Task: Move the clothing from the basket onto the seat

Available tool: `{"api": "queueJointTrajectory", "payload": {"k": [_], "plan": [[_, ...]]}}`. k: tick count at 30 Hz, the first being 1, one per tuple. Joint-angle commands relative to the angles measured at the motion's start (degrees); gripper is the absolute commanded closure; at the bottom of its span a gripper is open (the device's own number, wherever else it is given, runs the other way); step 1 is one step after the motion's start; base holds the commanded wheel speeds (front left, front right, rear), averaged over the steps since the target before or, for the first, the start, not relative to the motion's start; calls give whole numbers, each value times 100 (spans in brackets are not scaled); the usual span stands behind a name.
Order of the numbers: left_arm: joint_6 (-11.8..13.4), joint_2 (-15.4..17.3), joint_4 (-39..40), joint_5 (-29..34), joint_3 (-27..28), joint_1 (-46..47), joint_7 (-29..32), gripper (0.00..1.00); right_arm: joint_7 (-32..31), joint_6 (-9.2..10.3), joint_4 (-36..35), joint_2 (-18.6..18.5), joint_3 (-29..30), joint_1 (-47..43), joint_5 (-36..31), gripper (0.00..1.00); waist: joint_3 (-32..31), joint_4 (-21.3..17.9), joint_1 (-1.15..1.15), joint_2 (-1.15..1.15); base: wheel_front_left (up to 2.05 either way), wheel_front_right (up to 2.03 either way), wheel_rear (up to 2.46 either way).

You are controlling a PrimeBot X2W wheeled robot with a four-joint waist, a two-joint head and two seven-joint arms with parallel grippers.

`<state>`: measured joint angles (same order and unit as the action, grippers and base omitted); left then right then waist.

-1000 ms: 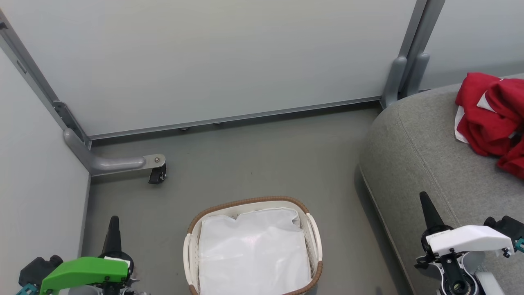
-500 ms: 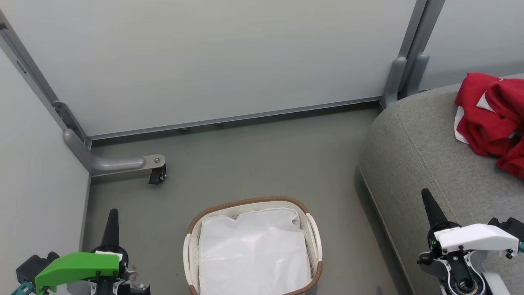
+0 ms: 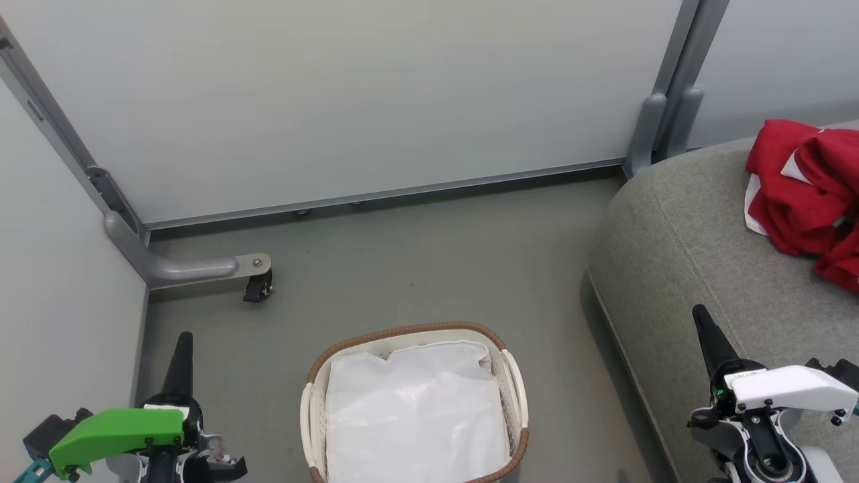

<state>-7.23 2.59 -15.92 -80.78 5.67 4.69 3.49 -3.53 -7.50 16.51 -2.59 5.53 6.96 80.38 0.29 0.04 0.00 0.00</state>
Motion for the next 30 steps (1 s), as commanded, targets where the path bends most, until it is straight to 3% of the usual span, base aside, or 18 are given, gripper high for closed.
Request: {"api": "queueJointTrajectory", "payload": {"k": [1, 30], "plan": [[-33, 42, 50, -128, 33, 124, 41, 100, -34, 1, -70, -36, 29, -49, 133, 100, -1, 0, 0, 0, 0, 0, 0], [-41, 47, 199, -1173, 98, 185, 328, 100, -317, 1, -270, -46, 113, -106, 1211, 100, -12, -4, 0, 0, 0, 0, 0]]}}
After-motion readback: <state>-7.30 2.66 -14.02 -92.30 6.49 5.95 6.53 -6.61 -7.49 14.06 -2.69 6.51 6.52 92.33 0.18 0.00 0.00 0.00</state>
